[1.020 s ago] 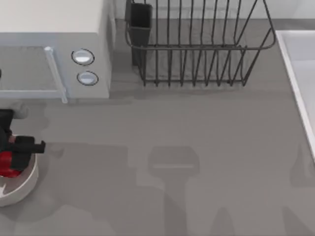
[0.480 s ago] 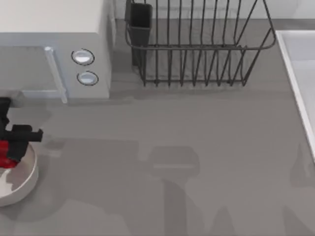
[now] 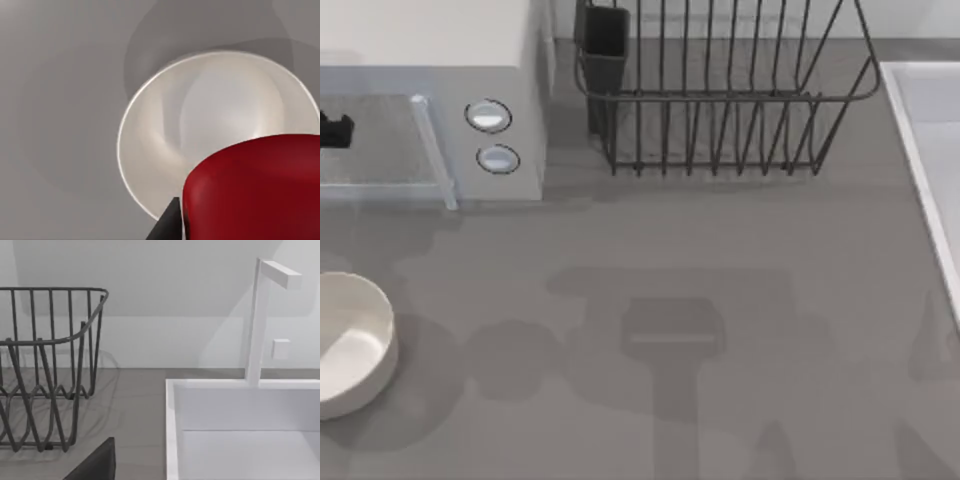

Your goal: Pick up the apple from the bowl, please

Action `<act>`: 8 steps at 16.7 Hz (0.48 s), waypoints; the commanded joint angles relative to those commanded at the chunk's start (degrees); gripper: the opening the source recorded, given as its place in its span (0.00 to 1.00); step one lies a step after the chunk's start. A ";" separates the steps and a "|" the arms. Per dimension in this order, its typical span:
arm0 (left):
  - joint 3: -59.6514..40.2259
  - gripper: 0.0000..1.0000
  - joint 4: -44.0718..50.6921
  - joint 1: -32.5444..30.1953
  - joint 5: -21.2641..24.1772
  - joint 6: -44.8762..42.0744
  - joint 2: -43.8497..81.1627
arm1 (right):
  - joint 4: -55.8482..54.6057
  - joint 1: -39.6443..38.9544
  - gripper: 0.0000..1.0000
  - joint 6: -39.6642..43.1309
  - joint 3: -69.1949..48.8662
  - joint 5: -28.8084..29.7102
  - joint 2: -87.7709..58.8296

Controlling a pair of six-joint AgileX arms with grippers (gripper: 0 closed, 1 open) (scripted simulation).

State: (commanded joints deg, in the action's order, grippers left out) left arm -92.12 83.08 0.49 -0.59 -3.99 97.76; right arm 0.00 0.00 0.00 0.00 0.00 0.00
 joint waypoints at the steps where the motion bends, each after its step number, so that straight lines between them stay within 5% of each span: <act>1: -4.25 0.00 4.15 -0.12 0.01 0.02 -0.16 | 0.00 0.00 1.00 0.00 0.00 0.00 0.00; 8: -17.72 0.00 17.25 -0.46 0.02 0.21 -1.78 | 0.00 0.00 1.00 0.00 0.00 0.00 0.00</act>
State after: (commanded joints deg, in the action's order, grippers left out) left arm -109.84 100.33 0.02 -0.57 -3.78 95.98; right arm 0.00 0.00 0.00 0.00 0.00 0.00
